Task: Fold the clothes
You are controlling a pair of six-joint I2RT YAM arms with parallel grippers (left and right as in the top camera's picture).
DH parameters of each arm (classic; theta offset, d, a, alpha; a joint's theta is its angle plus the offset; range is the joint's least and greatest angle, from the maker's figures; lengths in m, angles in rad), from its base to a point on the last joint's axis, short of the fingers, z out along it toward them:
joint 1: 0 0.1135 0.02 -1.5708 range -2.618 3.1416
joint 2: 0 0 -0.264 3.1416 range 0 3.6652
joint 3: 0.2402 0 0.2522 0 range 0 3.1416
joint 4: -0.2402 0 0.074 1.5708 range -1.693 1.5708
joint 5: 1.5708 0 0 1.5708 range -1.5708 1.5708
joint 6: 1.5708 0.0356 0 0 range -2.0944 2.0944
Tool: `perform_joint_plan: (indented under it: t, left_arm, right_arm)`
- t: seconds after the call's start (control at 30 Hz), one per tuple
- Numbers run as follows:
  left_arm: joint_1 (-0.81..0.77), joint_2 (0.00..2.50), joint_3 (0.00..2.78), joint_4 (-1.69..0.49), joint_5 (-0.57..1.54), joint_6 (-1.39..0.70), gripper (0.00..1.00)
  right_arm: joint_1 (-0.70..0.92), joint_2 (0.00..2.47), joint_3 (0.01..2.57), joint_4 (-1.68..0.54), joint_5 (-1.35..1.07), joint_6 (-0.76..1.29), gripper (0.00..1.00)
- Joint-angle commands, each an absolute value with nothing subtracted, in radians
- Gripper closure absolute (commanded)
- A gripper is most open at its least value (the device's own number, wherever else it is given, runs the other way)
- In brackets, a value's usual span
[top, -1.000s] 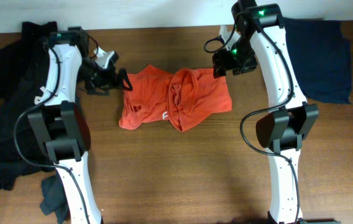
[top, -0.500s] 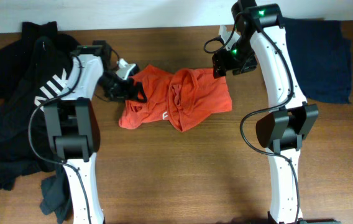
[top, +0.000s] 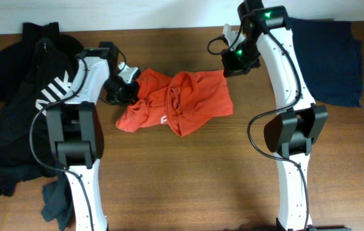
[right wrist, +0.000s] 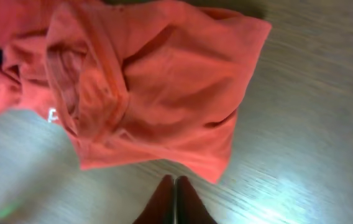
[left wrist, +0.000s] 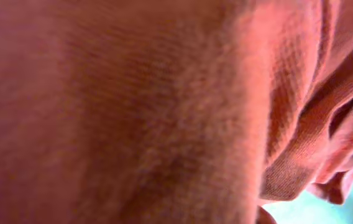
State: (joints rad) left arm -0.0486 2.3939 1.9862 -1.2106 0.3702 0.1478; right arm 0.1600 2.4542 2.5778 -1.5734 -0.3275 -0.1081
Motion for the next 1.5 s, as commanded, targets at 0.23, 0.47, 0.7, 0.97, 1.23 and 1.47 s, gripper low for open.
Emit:
perform_joint_plan:
  t: [0.23, 0.47, 0.7, 0.97, 1.23, 1.47]
  left_arm:
    - [-0.04, 2.281, 1.984, -1.203, 0.343, 0.124, 0.99]
    - [-0.034, 2.263, 2.012, -1.205, 0.343, 0.102, 0.99]
    - [-0.06, 2.196, 2.051, -1.203, 0.377, 0.081, 0.99]
    - [-0.197, 2.182, 2.051, -1.162, 0.377, 0.049, 0.99]
    - [-0.354, 2.182, 2.058, -1.033, 0.377, -0.012, 0.99]
    - [-0.455, 2.182, 2.058, -1.021, 0.223, -0.042, 0.99]
  right_arm:
    - [0.169, 2.444, 2.252, -1.346, -0.628, -0.115, 0.96]
    - [0.156, 2.444, 2.064, -1.208, -0.628, -0.081, 0.96]
    - [0.137, 2.445, 1.948, -1.093, -0.616, -0.05, 0.96]
    - [0.136, 2.449, 1.913, -1.042, -0.616, -0.025, 0.96]
    - [0.135, 2.459, 1.913, -1.043, -0.617, -0.017, 0.96]
    - [0.127, 2.459, 1.915, -1.044, -0.653, -0.017, 0.96]
